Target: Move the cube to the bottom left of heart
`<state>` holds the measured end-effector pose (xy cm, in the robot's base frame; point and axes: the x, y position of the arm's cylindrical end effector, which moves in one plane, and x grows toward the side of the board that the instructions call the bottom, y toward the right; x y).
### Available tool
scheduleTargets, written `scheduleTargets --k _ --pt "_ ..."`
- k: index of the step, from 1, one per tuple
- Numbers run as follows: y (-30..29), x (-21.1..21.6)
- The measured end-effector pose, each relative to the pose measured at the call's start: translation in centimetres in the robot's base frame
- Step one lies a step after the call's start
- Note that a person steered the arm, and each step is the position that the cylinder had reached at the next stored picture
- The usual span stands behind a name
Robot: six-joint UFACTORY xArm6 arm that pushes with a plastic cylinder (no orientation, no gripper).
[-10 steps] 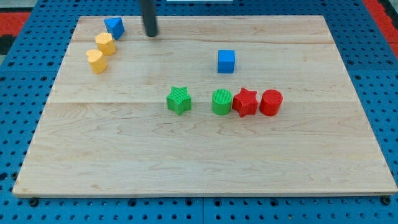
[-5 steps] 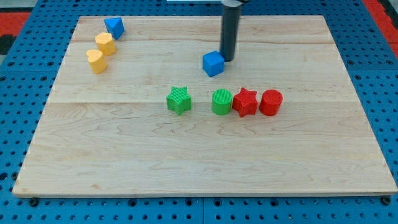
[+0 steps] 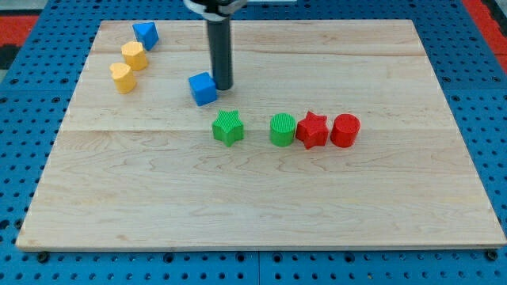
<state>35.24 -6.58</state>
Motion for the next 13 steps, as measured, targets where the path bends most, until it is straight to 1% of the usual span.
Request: scheduleTargets --k 2,3,7,9,10,11,12,13 --pt "-4.8 0.0" --pt "-5.1 0.5" --pt "-5.5 5.4" --pt "-12.4 4.3" --pt "-12.9 4.5" --pt "-5.8 4.6" --pt "4.5 0.2" --pt "10.8 -1.2"
